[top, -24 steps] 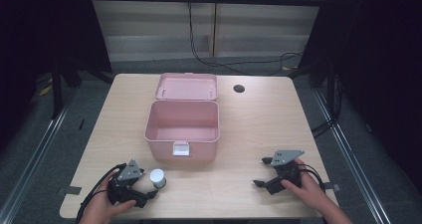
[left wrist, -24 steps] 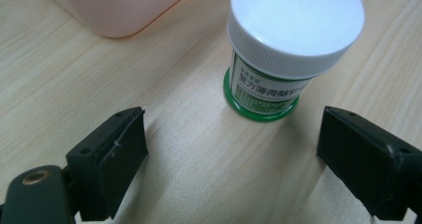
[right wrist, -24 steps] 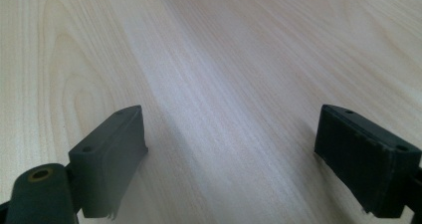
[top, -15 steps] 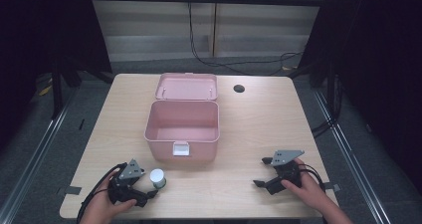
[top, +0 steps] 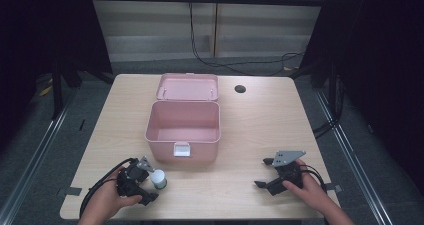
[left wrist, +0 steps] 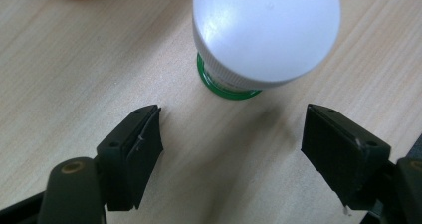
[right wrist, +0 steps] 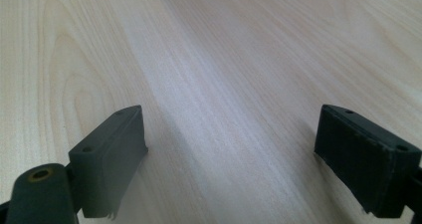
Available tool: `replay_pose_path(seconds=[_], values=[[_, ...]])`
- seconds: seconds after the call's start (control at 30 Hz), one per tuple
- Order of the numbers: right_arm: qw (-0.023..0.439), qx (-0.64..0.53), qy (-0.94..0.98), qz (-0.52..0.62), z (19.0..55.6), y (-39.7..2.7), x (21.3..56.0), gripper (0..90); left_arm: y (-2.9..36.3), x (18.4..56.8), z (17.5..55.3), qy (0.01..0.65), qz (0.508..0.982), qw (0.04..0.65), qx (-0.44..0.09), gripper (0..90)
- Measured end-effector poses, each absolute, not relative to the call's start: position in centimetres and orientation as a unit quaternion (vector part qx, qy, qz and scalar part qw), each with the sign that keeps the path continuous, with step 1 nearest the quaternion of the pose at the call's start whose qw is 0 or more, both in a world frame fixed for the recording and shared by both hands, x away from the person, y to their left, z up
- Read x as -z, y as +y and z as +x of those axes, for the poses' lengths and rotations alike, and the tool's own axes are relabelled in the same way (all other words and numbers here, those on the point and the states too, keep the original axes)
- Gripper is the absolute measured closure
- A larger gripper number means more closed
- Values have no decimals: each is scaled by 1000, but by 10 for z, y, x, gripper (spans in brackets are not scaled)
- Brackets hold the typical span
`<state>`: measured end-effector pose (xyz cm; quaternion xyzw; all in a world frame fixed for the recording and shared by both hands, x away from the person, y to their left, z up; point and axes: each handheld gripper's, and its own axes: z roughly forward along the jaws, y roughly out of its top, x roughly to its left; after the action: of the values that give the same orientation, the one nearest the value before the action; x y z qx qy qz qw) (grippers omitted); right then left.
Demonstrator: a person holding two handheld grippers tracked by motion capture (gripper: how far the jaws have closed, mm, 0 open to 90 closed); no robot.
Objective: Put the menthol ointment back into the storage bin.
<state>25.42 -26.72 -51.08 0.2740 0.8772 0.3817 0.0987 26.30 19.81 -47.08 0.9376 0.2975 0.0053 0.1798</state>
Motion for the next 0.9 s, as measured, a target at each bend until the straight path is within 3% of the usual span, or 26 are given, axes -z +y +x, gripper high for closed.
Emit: replay_pose_path(seconds=[0.9], values=[[99,-382,877,274,254,-267,511,121,157,440,293,301,945,123,36,368]])
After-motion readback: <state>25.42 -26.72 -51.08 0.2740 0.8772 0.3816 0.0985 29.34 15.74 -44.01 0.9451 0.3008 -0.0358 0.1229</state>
